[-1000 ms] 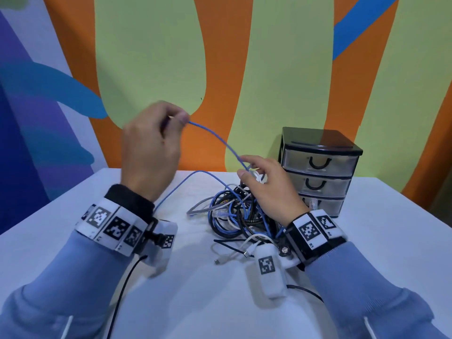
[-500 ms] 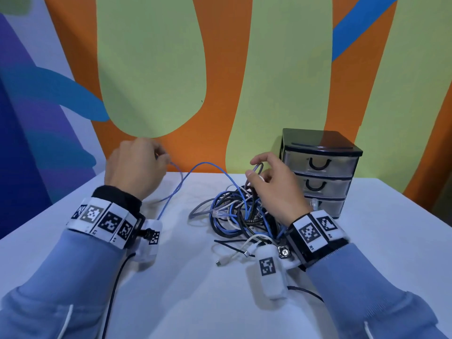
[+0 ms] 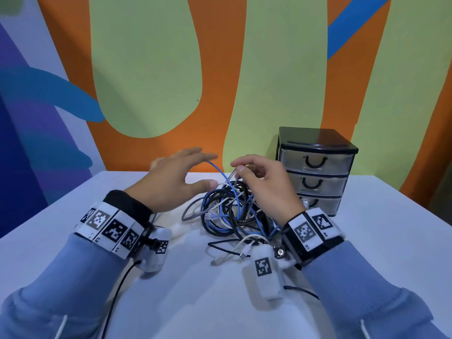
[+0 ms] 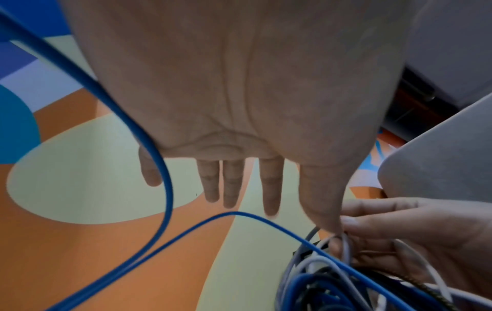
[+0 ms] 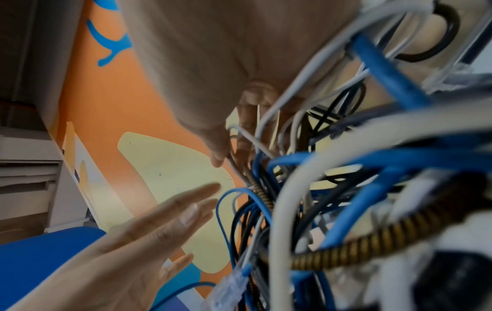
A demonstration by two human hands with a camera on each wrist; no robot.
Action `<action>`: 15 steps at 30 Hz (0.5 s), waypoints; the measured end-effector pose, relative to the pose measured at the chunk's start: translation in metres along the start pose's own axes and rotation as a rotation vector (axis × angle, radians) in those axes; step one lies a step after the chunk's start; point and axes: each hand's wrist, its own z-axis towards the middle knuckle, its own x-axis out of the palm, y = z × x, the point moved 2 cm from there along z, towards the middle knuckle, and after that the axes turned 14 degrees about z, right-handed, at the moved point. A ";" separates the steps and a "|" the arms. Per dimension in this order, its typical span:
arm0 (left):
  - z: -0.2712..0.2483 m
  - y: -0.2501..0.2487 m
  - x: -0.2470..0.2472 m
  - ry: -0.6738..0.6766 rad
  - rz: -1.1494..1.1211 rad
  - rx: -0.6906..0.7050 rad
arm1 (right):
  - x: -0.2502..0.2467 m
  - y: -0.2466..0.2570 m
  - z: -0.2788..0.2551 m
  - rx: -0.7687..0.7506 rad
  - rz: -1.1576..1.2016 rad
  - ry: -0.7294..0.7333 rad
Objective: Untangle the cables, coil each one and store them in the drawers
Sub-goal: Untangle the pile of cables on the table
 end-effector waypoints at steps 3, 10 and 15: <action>0.001 -0.002 0.001 -0.053 -0.068 0.027 | 0.000 0.002 0.000 -0.008 0.030 0.003; 0.003 -0.001 -0.001 -0.258 -0.176 0.071 | 0.002 0.013 -0.007 0.004 -0.020 0.149; 0.002 -0.003 -0.008 -0.462 -0.130 0.047 | -0.006 0.015 -0.009 0.050 -0.313 0.258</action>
